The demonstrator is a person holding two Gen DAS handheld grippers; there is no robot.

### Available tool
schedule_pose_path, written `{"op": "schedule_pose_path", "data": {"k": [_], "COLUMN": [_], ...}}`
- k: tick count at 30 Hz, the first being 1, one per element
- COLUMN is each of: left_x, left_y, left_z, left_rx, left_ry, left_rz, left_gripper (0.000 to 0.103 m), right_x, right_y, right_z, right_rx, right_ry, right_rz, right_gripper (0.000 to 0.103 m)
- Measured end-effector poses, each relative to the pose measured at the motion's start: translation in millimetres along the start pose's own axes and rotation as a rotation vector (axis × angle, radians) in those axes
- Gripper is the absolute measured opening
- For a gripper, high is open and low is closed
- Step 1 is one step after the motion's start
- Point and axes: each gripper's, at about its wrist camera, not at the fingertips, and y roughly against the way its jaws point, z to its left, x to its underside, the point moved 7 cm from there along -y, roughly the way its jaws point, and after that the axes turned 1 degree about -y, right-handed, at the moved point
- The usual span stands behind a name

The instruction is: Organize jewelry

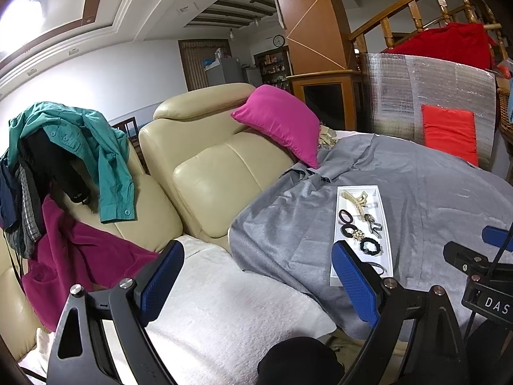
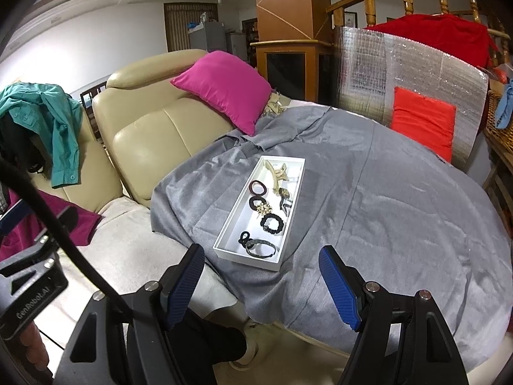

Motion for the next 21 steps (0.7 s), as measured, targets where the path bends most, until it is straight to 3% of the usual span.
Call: {"op": "schedule_pose_path", "data": {"k": [21], "left_x": [8.5], "left_y": [-24.6], "left_z": [7.1], "left_rx": [-0.009], "left_ry": [0.013], "left_rz": [0.049], "left_gripper": [0.093], "right_x": [-2.6], "right_y": [-16.4], "right_z": [6.1], "right_rx": [0.005], "right_ry": [0.014], "right_rz": [0.009], "right_gripper": [0.077]}}
